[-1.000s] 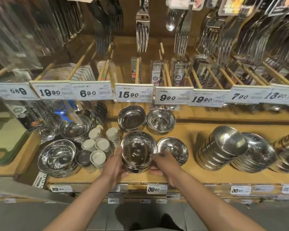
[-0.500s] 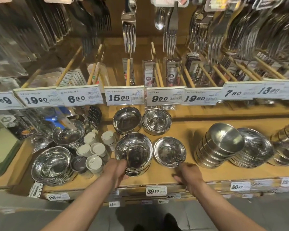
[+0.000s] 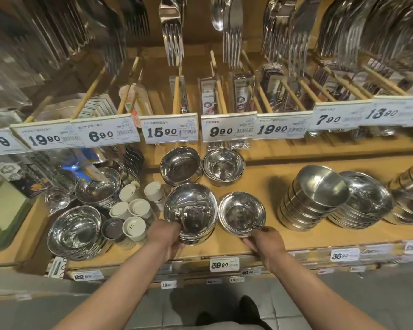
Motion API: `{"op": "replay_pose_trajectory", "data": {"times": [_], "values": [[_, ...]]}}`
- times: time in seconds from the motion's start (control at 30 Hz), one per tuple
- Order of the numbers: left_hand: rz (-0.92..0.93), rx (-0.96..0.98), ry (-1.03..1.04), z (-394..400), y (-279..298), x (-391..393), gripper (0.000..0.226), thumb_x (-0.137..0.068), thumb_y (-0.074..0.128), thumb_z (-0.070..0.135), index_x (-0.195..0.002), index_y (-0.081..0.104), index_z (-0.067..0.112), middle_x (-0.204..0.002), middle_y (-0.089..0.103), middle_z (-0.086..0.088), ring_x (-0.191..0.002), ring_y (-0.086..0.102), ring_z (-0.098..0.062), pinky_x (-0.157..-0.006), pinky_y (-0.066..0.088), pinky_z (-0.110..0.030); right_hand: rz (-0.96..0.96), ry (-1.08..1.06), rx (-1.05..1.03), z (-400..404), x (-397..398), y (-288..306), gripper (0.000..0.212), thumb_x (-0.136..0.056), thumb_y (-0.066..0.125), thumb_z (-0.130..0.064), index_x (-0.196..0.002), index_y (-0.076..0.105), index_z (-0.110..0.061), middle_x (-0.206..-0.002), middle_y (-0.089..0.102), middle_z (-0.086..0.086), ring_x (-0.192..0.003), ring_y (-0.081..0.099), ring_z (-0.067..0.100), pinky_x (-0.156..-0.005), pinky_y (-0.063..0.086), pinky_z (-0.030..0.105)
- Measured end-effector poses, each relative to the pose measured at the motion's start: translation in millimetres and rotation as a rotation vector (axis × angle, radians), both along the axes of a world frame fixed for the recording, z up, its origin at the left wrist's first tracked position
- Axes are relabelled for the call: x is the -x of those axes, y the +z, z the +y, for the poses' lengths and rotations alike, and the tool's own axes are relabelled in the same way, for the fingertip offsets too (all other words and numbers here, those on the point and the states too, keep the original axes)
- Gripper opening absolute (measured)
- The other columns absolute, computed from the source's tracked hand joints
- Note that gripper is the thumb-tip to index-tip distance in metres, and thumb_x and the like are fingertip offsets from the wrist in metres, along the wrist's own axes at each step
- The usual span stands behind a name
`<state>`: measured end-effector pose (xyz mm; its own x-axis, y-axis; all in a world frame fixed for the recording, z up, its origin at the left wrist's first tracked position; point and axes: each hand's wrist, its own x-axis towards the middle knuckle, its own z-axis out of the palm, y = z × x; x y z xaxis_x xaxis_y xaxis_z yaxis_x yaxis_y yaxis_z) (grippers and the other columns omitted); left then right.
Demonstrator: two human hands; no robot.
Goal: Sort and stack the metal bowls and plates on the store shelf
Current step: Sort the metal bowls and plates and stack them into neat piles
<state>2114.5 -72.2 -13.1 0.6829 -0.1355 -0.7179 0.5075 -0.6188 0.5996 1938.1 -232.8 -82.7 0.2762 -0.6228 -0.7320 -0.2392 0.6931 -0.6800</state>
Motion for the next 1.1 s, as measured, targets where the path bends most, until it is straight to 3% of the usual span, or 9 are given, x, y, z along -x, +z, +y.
{"op": "replay_pose_trajectory", "data": {"times": [0.13,0.23,0.43,0.57,0.67,0.83,0.9,0.97,1.1], "values": [[-0.044,-0.003,0.005,-1,7,0,0.011,-0.095,0.049,-0.009,-0.102,0.054,-0.002,-0.133,0.055,-0.033,-0.051,0.067,-0.029,-0.075,0.063,-0.048,-0.003,0.034,-0.069,1,11,1,0.021,-0.095,0.066,-0.004,-0.112,0.058,0.004,-0.103,0.071,0.022,-0.084,0.076,0.028,-0.058,0.063,0.026],[-0.04,0.035,0.016,0,11,-2,0.015,-0.092,0.049,-0.01,-0.105,0.054,-0.005,-0.127,0.057,-0.032,-0.048,0.069,-0.031,-0.082,0.06,-0.056,-0.009,0.08,-0.094,1,16,5,0.027,-0.093,0.07,-0.01,-0.113,0.058,0.004,-0.106,0.067,0.022,-0.089,0.073,0.029,-0.057,0.062,0.025],[-0.01,0.177,0.021,13,34,-15,0.022,-0.09,0.056,-0.01,-0.112,0.057,-0.009,-0.107,0.068,-0.026,-0.057,0.073,-0.031,-0.056,0.064,-0.042,-0.045,0.522,-0.181,29,7,19,0.042,-0.087,0.079,-0.025,-0.122,0.063,-0.01,-0.11,0.066,0.021,-0.101,0.068,0.03,-0.08,0.063,0.036],[-0.024,0.241,0.056,28,60,-24,0.007,-0.092,0.058,-0.008,-0.093,0.055,-0.002,-0.076,0.07,-0.02,-0.054,0.071,-0.027,-0.04,0.057,-0.031,-0.041,0.558,-0.14,54,-29,19,0.024,-0.094,0.071,-0.025,-0.113,0.058,-0.016,-0.114,0.064,0.016,-0.101,0.068,0.027,-0.074,0.063,0.033],[-0.021,0.263,0.087,41,73,-26,0.006,-0.093,0.054,-0.011,-0.095,0.056,-0.006,-0.06,0.072,-0.017,-0.05,0.071,-0.027,-0.043,0.06,-0.036,-0.008,0.478,-0.017,67,-52,7,0.013,-0.095,0.068,-0.023,-0.098,0.062,-0.012,-0.104,0.069,0.013,-0.088,0.069,0.022,-0.082,0.062,0.04],[-0.067,0.272,0.116,58,82,-25,0.009,-0.092,0.05,-0.016,-0.093,0.056,-0.009,-0.082,0.067,-0.022,-0.047,0.07,-0.027,-0.044,0.06,-0.035,0.023,0.365,0.08,75,-67,8,0.016,-0.093,0.065,-0.009,-0.08,0.058,-0.014,-0.082,0.067,0.008,-0.073,0.069,0.021,-0.071,0.063,0.038],[-0.066,0.262,0.122,61,83,-24,0.009,-0.093,0.05,-0.016,-0.089,0.055,-0.009,-0.078,0.065,-0.021,-0.045,0.069,-0.027,-0.046,0.059,-0.036,0.11,0.381,0.21,74,-66,12,0.02,-0.09,0.072,-0.021,-0.075,0.06,-0.017,-0.079,0.067,-0.001,-0.073,0.065,0.014,-0.06,0.055,0.03],[-0.052,0.252,0.12,61,81,-22,0.009,-0.094,0.049,-0.016,-0.089,0.053,-0.009,-0.079,0.062,-0.02,-0.044,0.068,-0.028,-0.05,0.059,-0.037,0.162,0.4,0.261,71,-61,16,0.018,-0.086,0.077,-0.025,-0.076,0.068,-0.013,-0.079,0.073,0.002,-0.074,0.067,0.017,-0.063,0.053,0.029],[-0.018,0.233,0.104,51,78,-20,0.004,-0.095,0.05,-0.012,-0.093,0.052,-0.009,-0.087,0.066,-0.026,-0.057,0.071,-0.035,-0.049,0.06,-0.041,0.09,0.438,0.177,52,-39,28,0.008,-0.086,0.074,-0.004,-0.079,0.072,-0.001,-0.069,0.077,0.007,-0.059,0.073,0.013,-0.048,0.053,0.019]]}}
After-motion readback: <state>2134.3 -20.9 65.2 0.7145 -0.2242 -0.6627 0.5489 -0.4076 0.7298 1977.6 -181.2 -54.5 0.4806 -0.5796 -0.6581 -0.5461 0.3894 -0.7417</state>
